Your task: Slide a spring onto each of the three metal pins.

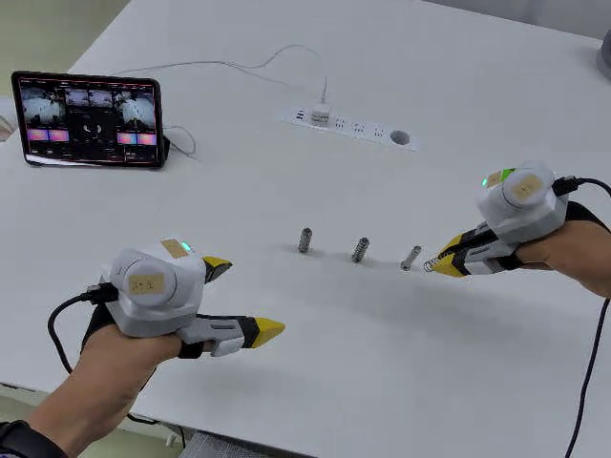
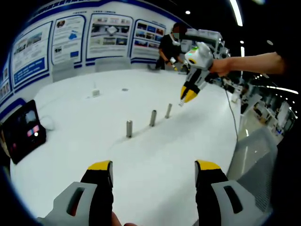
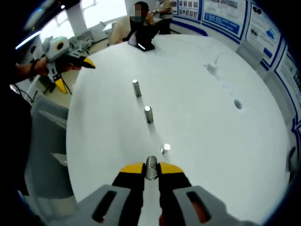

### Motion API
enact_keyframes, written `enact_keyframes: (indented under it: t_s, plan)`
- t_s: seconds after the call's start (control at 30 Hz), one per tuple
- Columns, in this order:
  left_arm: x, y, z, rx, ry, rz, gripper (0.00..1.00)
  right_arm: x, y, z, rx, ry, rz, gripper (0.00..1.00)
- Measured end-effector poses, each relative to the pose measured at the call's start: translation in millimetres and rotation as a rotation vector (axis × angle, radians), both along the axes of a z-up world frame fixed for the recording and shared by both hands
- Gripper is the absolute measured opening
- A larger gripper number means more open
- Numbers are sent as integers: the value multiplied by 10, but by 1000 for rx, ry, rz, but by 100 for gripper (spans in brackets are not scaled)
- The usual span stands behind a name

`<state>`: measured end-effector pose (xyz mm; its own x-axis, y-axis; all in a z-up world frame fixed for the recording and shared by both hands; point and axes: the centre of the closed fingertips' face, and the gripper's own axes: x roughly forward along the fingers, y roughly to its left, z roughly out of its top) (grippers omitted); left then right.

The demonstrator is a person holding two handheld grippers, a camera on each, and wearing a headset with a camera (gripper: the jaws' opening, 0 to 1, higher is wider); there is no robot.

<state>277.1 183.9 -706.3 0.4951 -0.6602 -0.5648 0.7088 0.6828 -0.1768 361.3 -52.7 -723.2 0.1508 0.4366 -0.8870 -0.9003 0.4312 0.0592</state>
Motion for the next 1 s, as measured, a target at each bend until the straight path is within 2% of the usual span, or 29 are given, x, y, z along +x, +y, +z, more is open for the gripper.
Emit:
enact_keyframes:
  t_s: [0.47, 1.0]
  plan:
    - [-2, 19, -18, 2, 16, 5, 74, 149, 24, 4, -5, -21, -4, 12]
    - [-11, 47, -28, -4, 27, 14, 72, 263, 126, -59, 4, -18, -11, 12]
